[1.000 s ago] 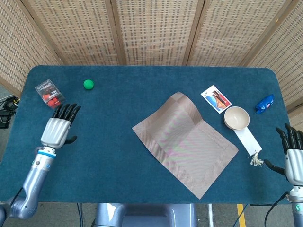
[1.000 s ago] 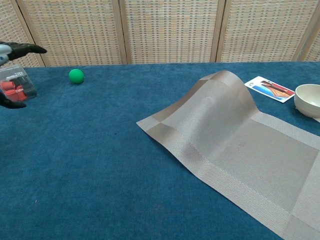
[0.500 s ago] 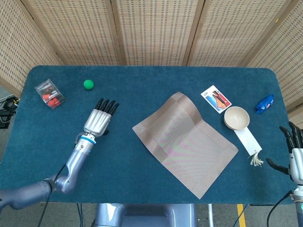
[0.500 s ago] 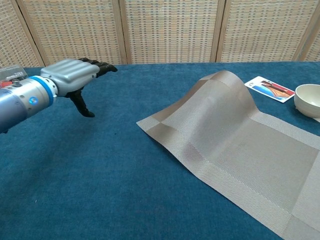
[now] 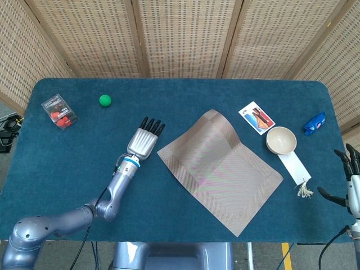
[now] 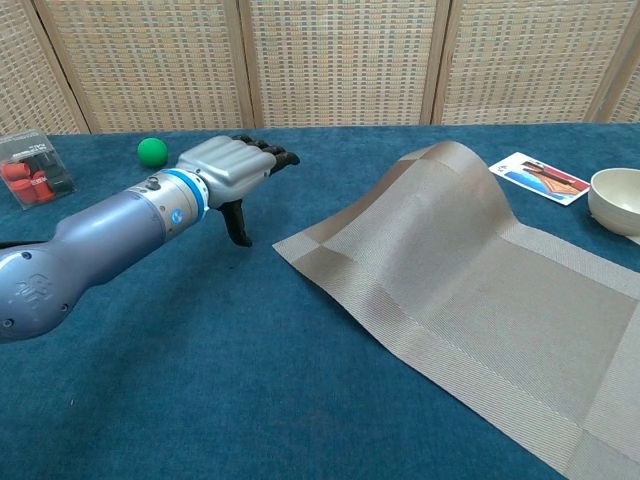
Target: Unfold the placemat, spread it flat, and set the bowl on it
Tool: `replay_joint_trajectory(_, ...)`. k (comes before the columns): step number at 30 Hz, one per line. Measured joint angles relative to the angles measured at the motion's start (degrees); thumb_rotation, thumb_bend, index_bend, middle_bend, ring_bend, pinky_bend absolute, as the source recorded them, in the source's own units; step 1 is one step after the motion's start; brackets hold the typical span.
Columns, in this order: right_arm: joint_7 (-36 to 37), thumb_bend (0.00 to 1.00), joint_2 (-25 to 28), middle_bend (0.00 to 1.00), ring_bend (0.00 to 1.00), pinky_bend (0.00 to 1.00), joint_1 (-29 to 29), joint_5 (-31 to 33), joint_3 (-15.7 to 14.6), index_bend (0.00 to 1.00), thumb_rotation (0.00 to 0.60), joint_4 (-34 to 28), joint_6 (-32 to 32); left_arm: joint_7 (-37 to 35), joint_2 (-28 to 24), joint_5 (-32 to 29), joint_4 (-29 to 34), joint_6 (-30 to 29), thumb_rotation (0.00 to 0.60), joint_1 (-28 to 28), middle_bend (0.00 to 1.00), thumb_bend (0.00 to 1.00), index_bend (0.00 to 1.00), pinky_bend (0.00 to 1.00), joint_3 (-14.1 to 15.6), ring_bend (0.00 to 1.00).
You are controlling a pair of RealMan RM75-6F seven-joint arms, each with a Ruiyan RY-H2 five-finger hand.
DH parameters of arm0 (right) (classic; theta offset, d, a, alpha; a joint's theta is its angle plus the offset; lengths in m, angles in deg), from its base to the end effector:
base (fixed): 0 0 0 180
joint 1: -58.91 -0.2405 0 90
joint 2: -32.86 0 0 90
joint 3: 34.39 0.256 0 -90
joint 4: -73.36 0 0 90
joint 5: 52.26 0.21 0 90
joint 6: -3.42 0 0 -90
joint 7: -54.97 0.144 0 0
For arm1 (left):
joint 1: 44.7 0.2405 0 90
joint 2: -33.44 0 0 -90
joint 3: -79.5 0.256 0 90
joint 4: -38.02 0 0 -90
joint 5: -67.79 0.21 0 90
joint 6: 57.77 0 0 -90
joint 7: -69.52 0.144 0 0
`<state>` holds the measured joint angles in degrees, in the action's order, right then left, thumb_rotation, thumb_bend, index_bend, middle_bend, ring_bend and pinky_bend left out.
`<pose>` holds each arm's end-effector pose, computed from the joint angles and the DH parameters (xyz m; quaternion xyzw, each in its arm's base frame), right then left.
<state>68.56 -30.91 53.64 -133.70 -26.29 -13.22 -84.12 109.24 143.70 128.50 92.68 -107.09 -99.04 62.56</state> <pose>-0.3282 -0.2021 0.1963 0.5135 -0.3944 0.4653 0.6035 -0.0983 0.4017 -0.0928 -0.7884 -0.2193 -0.2901 0.4963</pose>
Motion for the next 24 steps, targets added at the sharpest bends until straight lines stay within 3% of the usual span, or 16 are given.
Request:
replay_joint_trajectory(18,2.48,0.13,0.22,0.00,0.00,0.00,0.50,-0.41,0.77,0.17,0.600,0.04,-0.50,1.54,6.00,-0.90,-8.22,1.78,0.600,-4.02,0.00,0.08,0.00,0.00,1.10,0.00)
replay_joint_trajectory(22,2.82,0.13,0.15,0.00,0.00,0.00,0.54,-0.62,0.82,0.17,0.600,0.12,-0.57,1.37,7.07,-0.81,-9.83,2.16,0.600,-4.61,0.00,0.11,0.00,0.00,1.21,0.00)
replay_joint_trajectory(24,3.05,0.13,0.15,0.00,0.00,0.00,0.53,-0.64,0.79,0.17,0.600,0.11,-0.43,1.27,7.67,-0.63,-10.73,2.24,0.600,-4.98,0.00,0.17,0.00,0.00,1.27,0.00)
